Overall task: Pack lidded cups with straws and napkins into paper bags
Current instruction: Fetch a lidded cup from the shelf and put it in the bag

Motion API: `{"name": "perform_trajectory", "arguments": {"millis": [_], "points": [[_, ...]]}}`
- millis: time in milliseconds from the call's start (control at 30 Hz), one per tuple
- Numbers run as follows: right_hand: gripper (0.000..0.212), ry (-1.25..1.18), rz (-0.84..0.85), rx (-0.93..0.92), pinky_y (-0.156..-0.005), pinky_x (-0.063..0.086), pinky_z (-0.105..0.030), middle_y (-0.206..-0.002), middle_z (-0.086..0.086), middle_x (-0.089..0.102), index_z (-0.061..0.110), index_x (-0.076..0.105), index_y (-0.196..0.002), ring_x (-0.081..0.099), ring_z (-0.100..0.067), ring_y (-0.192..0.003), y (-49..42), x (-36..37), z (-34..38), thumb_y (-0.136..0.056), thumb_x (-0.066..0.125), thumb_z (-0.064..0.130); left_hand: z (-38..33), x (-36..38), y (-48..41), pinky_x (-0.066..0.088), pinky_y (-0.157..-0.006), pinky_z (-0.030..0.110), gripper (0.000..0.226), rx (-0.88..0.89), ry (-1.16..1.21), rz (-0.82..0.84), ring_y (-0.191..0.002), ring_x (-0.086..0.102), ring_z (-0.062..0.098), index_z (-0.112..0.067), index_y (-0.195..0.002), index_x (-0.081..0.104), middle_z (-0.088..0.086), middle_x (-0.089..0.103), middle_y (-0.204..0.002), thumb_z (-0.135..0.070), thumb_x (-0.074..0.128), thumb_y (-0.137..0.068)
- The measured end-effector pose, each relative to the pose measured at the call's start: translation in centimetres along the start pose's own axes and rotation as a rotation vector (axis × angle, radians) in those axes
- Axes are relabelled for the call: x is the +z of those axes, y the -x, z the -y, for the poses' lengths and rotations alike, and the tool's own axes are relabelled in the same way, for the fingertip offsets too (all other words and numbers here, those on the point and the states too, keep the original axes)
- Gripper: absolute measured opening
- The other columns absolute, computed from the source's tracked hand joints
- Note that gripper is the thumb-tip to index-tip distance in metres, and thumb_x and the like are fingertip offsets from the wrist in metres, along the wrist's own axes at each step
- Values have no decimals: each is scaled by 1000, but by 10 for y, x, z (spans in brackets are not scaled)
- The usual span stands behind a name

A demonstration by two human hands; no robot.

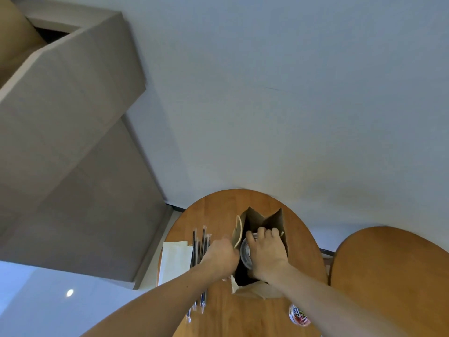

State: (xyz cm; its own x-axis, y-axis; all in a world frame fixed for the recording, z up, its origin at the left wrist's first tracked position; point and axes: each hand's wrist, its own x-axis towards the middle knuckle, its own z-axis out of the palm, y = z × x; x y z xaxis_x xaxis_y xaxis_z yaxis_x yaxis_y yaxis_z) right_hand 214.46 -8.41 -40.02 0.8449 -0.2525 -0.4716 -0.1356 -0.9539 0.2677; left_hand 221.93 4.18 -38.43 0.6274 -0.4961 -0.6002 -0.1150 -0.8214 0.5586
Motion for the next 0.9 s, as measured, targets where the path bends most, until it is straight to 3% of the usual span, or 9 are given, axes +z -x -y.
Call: {"name": "perform_trajectory", "arguments": {"millis": [67, 167, 233, 367, 500, 600, 733, 800, 900], "points": [[95, -109, 53, 47, -100, 39, -50, -133, -20, 42, 17, 18, -149, 46, -39, -120, -9, 15, 0, -77, 69, 54, 1, 0, 2, 60, -58, 25, 21, 10, 6, 7, -69, 66, 15, -19, -119, 48, -3, 56, -88, -24, 46, -99], [87, -271, 121, 102, -88, 51, -43, -137, -22, 33, 19, 12, -150, 48, -38, -118, -14, 31, 6, -85, 66, 38, -1, 3, 6, 62, -71, 34, 19, 16, -8, 14, -75, 68, 17, -19, -115, 50, 1, 61, -91, -30, 48, -100], [82, -316, 134, 92, -84, 52, -41, -139, -22, 30, 19, 11, -151, 47, -37, -118, -18, 36, 15, -87, 62, 30, -2, 7, 6, 62, -70, 33, 19, 13, -11, 2, -77, 67, 17, -20, -114, 50, 1, 62, -94, -32, 48, -100], [76, -299, 160, 107, -92, 52, -43, -144, -24, 28, 17, 10, -151, 46, -40, -123, -25, 45, 26, -91, 57, 24, 2, 7, 3, 61, -66, 29, 22, 13, 7, -13, -76, 67, 14, -22, -118, 49, -2, 61, -92, -33, 49, -99], [80, -300, 163, 123, -97, 51, -43, -146, -26, 27, 15, 7, -153, 48, -39, -123, -28, 62, 25, -92, 59, 22, 6, 10, 1, 57, -57, 20, 9, 15, 17, -10, -70, 67, 12, -30, -106, 48, -6, 61, -87, -35, 50, -99], [81, -329, 167, 140, -96, 50, -42, -146, -25, 25, 15, 6, -154, 48, -38, -121, -32, 66, 23, -92, 59, 20, 4, 17, 0, 52, -53, 17, 12, 13, 2, -40, -71, 65, 13, -31, -109, 45, -8, 56, -89, -33, 51, -99], [85, -297, 232, 112, -108, 38, -50, -150, -23, 19, 16, 3, -155, 34, -46, -134, -25, 57, 23, -92, 59, 26, 2, 18, 0, 54, -54, 18, 16, 22, -5, -49, -72, 65, 13, -29, -114, 46, -8, 57, -90, -34, 51, -99], [80, -317, 242, 106, -111, 32, -53, -150, -23, 23, 16, 13, -153, 28, -46, -138, -19, 36, 19, -90, 61, 31, 1, 15, 0, 58, -59, 23, 18, 48, -12, -45, -73, 66, 13, -27, -114, 47, -5, 60, -91, -35, 48, -99], [51, -295, 141, 40, -109, 32, -52, -135, -15, 49, 18, 47, -133, 44, -36, -126, -6, -12, -3, -87, 64, 32, -1, 10, 1, 60, -65, 23, 10, 82, 7, -45, -73, 67, 11, -27, -108, 49, -4, 63, -88, -32, 47, -99]]}}
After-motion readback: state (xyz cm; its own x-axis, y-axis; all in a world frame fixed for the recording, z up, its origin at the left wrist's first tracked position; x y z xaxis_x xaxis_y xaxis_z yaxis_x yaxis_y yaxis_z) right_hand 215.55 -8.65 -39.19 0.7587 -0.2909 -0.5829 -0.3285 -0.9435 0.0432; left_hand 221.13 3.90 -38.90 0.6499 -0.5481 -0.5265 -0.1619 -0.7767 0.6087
